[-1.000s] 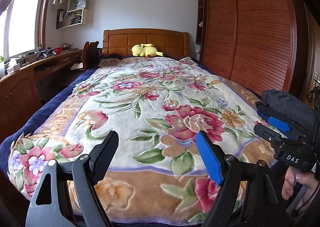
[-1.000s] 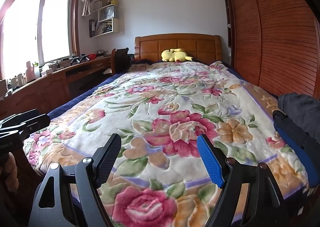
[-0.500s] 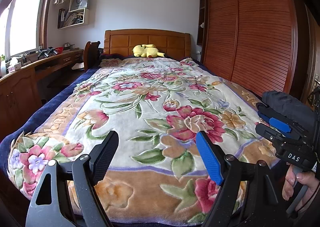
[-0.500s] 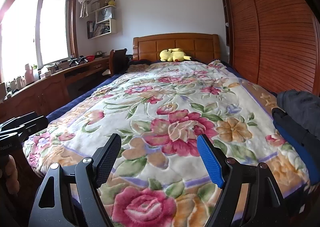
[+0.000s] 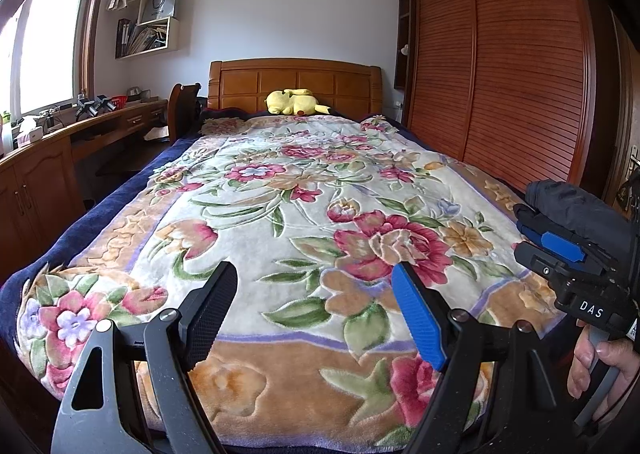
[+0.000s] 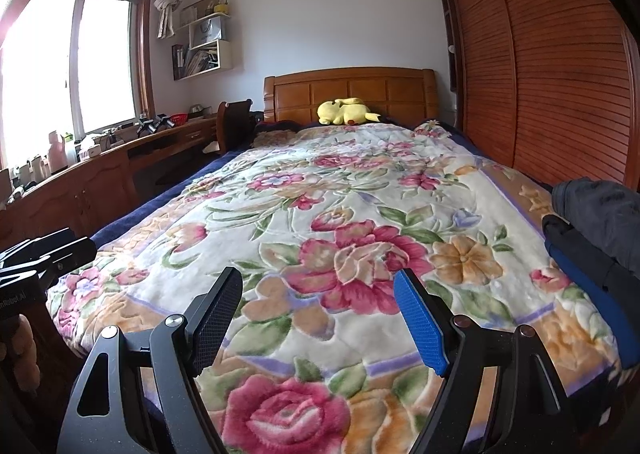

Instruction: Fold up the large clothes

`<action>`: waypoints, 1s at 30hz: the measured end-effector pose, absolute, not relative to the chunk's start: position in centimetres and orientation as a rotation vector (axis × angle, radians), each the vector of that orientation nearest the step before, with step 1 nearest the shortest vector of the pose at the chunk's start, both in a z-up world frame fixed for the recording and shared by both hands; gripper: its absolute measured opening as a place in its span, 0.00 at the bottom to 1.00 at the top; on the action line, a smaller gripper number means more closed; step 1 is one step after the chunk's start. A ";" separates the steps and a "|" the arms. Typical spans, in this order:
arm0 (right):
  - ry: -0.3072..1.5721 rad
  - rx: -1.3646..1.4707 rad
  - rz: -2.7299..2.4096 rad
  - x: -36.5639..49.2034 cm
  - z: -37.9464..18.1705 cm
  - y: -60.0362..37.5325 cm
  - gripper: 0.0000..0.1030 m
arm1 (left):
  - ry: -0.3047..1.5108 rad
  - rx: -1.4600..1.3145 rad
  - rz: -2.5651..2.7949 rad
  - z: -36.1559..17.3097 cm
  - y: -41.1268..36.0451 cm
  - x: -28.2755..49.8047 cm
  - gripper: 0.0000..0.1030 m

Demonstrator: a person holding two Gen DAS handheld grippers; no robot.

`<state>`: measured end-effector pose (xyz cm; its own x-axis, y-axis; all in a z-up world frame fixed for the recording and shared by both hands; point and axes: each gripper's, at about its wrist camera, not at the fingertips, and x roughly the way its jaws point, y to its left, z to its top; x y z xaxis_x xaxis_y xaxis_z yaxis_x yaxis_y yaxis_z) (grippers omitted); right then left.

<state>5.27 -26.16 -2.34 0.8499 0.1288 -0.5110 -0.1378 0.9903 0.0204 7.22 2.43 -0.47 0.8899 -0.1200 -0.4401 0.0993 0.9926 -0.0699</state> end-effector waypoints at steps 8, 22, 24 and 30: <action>0.537 -0.014 0.140 5.2 -2.3 -26.2 0.77 | 0.460 -0.047 -0.113 -0.5 2.4 7.1 0.78; 0.535 -0.012 0.141 5.2 -2.4 -26.2 0.77 | 0.458 -0.049 -0.114 -0.5 2.3 7.1 0.78; 0.536 -0.012 0.140 5.2 -2.4 -26.3 0.77 | 0.458 -0.048 -0.114 -0.5 2.3 7.0 0.78; 0.536 -0.013 0.140 5.2 -2.4 -26.2 0.77 | 0.458 -0.049 -0.114 -0.5 2.3 7.0 0.78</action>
